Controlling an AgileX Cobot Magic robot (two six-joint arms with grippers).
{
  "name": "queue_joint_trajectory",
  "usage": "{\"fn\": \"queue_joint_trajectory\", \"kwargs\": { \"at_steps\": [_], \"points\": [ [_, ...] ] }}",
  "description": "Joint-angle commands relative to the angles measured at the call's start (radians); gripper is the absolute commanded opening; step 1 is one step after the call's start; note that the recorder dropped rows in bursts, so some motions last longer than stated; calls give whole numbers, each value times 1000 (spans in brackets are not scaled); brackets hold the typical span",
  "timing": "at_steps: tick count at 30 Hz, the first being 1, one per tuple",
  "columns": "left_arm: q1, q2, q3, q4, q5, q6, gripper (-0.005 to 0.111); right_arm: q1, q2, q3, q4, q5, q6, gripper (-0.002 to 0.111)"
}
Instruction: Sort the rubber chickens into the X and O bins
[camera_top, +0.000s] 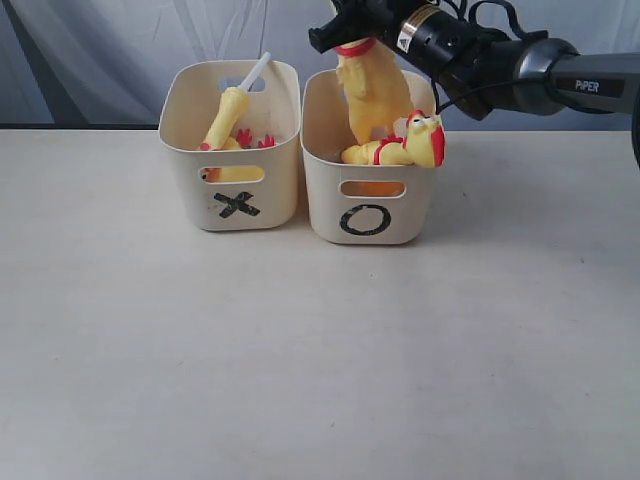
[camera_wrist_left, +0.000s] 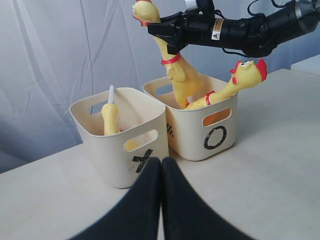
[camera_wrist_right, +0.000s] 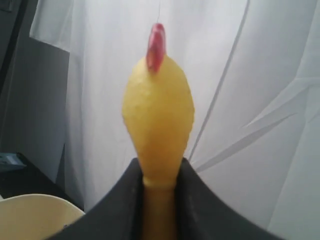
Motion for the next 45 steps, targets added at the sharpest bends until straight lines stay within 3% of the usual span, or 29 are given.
{"fn": "queue_joint_trajectory", "kwargs": {
  "at_steps": [1, 6, 12, 16, 19, 28, 33, 39, 45],
  "points": [
    [-1, -8, -6, -2, 2, -4, 0, -1, -10, -12, -70, 21, -9, -1],
    [-1, -8, -6, -2, 2, -4, 0, -1, -10, -12, -189, 26, -6, -1],
    [-1, -8, -6, -2, 4, -4, 0, -1, -10, -12, -189, 6, 107, 0],
    [-1, -8, -6, -2, 4, -4, 0, -1, -10, -12, -189, -1, 140, 26],
    [-1, -8, -6, 0, 4, -4, 0, -1, -10, -12, -189, -3, 174, 34],
    [-1, -8, -6, 0, 4, -2, 0, -1, -12, -12, -205, -108, 247, 37],
    [-1, -8, -6, 4, 6, -2, 0, -1, -12, -12, -420, -42, 187, 34],
    [-1, -8, -6, 13, 6, -2, 0, -1, -16, -10, -505, -50, 190, 35],
    [-1, -8, -6, 14, 6, -2, 0, -1, -32, -10, -504, -44, 246, 69]
  ]
}}
